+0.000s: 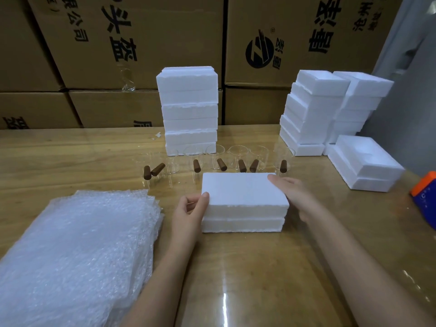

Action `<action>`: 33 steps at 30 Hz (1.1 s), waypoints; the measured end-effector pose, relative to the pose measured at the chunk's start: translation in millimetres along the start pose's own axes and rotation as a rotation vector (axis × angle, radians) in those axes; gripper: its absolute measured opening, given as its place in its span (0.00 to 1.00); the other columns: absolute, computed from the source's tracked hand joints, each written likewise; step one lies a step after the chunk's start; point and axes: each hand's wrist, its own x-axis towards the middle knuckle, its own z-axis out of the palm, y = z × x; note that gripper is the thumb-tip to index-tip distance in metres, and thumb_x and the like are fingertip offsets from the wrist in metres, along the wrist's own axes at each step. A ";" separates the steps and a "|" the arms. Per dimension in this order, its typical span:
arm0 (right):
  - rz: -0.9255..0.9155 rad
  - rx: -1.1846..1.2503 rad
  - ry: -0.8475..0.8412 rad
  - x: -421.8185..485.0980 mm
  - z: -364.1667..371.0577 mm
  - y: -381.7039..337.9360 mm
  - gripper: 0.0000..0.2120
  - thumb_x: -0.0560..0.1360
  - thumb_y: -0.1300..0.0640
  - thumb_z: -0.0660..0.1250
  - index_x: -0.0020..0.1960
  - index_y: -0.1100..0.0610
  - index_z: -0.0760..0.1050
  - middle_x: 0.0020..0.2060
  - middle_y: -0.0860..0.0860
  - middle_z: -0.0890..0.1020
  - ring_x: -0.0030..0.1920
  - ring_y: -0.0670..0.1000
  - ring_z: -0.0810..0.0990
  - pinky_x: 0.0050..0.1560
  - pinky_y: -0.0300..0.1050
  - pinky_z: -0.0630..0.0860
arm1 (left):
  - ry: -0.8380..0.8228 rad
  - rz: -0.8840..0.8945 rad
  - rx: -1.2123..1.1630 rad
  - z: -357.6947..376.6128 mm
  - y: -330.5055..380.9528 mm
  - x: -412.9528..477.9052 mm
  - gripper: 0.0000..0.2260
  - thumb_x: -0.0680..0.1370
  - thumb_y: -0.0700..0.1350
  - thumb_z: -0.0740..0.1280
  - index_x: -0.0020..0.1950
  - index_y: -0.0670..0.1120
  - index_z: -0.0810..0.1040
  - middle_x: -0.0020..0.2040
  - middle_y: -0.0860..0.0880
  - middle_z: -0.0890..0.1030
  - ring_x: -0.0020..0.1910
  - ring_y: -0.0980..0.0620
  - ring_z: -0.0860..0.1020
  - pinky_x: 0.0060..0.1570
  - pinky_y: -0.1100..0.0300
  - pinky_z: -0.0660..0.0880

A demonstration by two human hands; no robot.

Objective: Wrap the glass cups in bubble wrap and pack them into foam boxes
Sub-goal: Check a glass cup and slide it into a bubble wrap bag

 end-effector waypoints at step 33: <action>-0.608 -0.514 0.030 -3.3 1.9 -9.5 0.12 0.77 0.61 0.64 0.50 0.44 0.79 0.53 0.40 0.73 0.60 0.48 0.68 0.62 0.44 0.65 | -0.085 0.364 0.492 4.4 16.8 -4.1 0.15 0.77 0.47 0.55 0.45 0.68 0.73 0.63 0.69 0.71 0.62 0.63 0.63 0.63 0.52 0.59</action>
